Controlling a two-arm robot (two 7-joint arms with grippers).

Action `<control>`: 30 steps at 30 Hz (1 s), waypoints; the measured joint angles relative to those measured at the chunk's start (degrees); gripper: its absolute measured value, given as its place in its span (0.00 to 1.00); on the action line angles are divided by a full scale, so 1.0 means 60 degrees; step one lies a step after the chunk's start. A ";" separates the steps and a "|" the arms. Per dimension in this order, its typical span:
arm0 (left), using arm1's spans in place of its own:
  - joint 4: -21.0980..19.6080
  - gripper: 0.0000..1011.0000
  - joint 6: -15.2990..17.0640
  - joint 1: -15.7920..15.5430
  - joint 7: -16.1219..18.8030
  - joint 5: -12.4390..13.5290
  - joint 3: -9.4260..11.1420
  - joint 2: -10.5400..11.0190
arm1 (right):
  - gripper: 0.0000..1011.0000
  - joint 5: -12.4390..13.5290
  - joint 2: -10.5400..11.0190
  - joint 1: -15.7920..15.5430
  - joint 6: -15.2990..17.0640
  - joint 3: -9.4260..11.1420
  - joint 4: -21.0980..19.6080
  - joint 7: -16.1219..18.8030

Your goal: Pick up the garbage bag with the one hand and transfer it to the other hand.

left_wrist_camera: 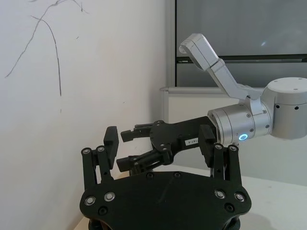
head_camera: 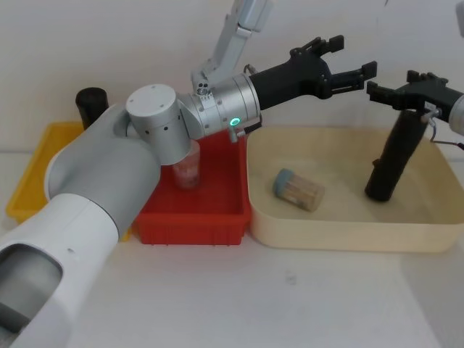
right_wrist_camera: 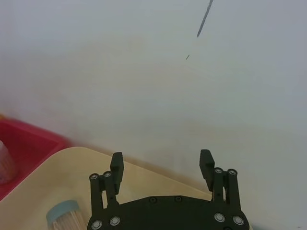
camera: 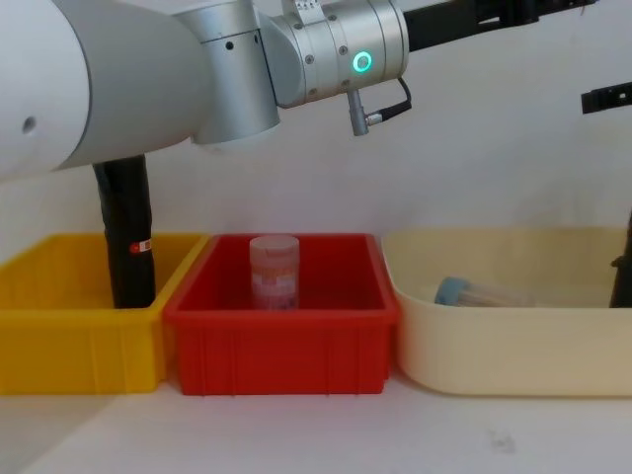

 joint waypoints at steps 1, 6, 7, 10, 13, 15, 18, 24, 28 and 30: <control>0.0000 0.99 0.0000 0.0000 0.0000 0.0001 0.0000 0.0000 | 0.94 -0.0002 0.0000 0.0006 0.0003 0.0003 0.0007 -0.0004; 0.0000 0.99 0.0000 0.0000 0.0000 0.0000 0.0000 0.0000 | 0.99 -0.0018 0.0000 0.0032 0.0025 0.0013 0.0046 -0.0018; 0.0000 0.99 -0.0001 0.0000 0.0000 0.0000 0.0000 0.0000 | 0.99 -0.0021 0.0000 0.0038 0.0029 0.0015 0.0056 -0.0022; 0.0000 0.99 -0.0001 0.0000 0.0000 0.0000 0.0000 0.0000 | 0.99 -0.0024 0.0000 0.0043 0.0034 0.0018 0.0068 -0.0027; 0.0000 0.99 0.0000 0.0000 0.0000 0.0001 0.0000 0.0000 | 0.99 -0.0028 0.0001 0.0051 0.0043 0.0021 0.0080 -0.0033; 0.0000 0.99 -0.0001 0.0000 0.0000 0.0001 0.0001 0.0000 | 0.99 -0.0030 0.0000 0.0054 0.0046 0.0021 0.0084 -0.0034; 0.0000 0.99 0.0000 0.0000 0.0000 0.0001 0.0000 0.0000 | 0.99 -0.0033 0.0000 0.0057 0.0052 0.0024 0.0092 -0.0037; 0.0000 0.99 -0.0001 0.0000 -0.0001 0.0000 0.0000 0.0000 | 0.99 -0.0039 0.0001 0.0064 0.0058 0.0029 0.0101 -0.0043; 0.0000 0.99 -0.0001 0.0000 0.0000 0.0001 0.0000 0.0000 | 0.99 -0.0040 0.0001 0.0067 0.0062 0.0029 0.0105 -0.0047; 0.0000 0.99 0.0000 0.0000 0.0000 0.0001 0.0000 0.0000 | 0.99 -0.0040 0.0001 0.0069 0.0063 0.0029 0.0107 -0.0048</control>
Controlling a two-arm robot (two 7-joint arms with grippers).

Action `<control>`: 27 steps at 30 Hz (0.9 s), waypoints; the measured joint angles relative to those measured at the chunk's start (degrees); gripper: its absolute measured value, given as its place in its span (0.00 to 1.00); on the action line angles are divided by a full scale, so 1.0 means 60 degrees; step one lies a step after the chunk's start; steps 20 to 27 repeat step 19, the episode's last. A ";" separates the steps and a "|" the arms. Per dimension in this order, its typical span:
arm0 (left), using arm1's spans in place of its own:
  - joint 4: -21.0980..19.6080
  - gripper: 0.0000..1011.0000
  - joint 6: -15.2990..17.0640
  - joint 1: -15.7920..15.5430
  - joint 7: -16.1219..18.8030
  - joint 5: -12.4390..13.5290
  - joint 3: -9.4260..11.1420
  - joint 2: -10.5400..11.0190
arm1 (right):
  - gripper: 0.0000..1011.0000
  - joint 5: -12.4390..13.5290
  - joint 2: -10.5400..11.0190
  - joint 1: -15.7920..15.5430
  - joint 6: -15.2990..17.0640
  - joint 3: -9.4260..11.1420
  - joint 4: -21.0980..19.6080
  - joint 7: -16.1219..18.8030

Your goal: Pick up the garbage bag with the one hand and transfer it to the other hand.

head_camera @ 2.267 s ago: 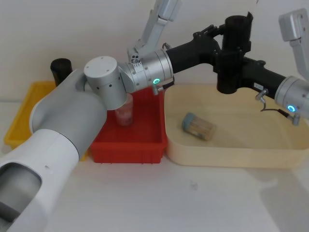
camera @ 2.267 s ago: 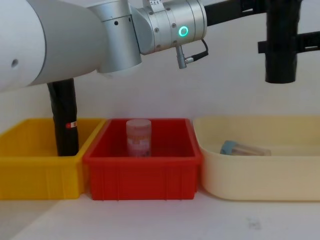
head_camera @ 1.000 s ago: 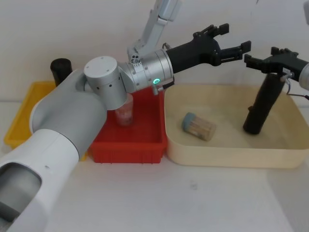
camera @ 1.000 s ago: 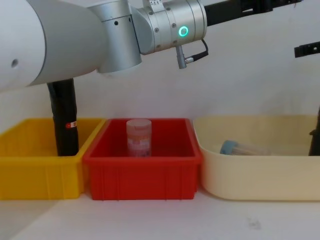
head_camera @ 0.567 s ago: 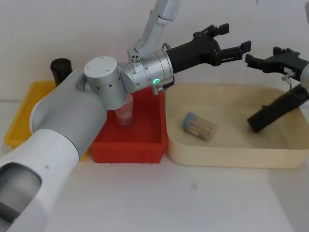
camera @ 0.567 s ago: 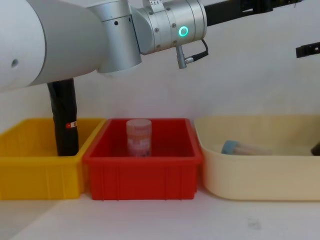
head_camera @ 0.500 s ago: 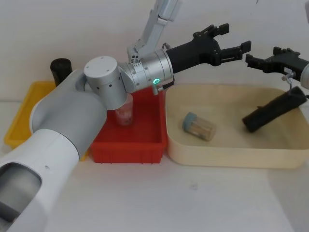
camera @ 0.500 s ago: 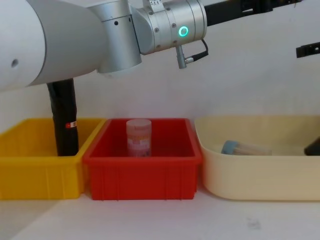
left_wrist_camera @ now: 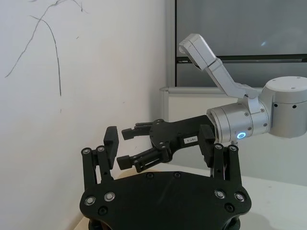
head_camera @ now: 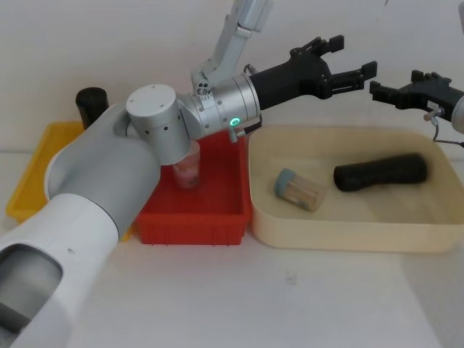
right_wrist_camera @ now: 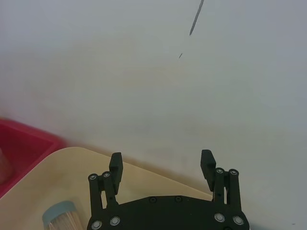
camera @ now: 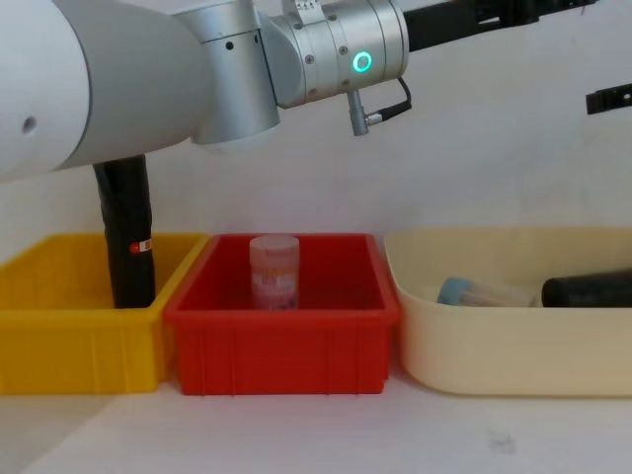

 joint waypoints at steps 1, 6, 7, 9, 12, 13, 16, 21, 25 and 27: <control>0.0000 0.99 0.0000 0.0000 -0.0001 0.0000 0.0000 -0.0001 | 0.99 0.0000 0.0000 0.0001 0.0000 0.0000 0.0000 0.0000; 0.0001 0.99 0.0000 0.0000 0.0000 0.0000 0.0000 0.0000 | 0.99 0.0000 0.0000 0.0003 0.0000 0.0000 0.0005 -0.0001; 0.0000 0.99 0.0000 0.0000 0.0000 0.0000 0.0000 -0.0001 | 0.99 0.0000 0.0000 0.0003 0.0001 0.0000 0.0006 -0.0001; 0.0000 0.99 0.0000 0.0000 0.0000 -0.0001 0.0001 0.0000 | 0.99 0.0000 0.0000 0.0003 0.0001 -0.0001 0.0006 -0.0001; 0.0000 0.99 0.0000 0.0000 -0.0001 0.0000 0.0001 0.0000 | 0.99 0.0000 0.0000 0.0003 0.0000 -0.0001 0.0006 0.0000; 0.0000 0.99 0.0000 0.0000 -0.0001 0.0000 0.0000 0.0000 | 0.99 0.0000 0.0000 0.0003 0.0000 -0.0001 0.0006 -0.0001; 0.0000 0.99 0.0000 0.0000 0.0000 0.0000 0.0000 0.0000 | 0.99 0.0000 0.0000 0.0003 0.0000 -0.0001 0.0005 0.0000; 0.0000 0.99 0.0000 0.0000 -0.0001 0.0000 0.0000 -0.0001 | 0.99 0.0000 0.0000 0.0004 0.0000 -0.0001 0.0006 0.0000; 0.0000 0.99 0.0000 0.0000 -0.0001 0.0000 0.0000 -0.0001 | 0.99 0.0000 0.0000 0.0004 0.0000 -0.0001 0.0006 0.0000; 0.0000 0.99 0.0000 0.0000 -0.0001 0.0000 0.0000 -0.0001 | 0.99 0.0000 0.0000 0.0004 0.0000 -0.0001 0.0006 0.0000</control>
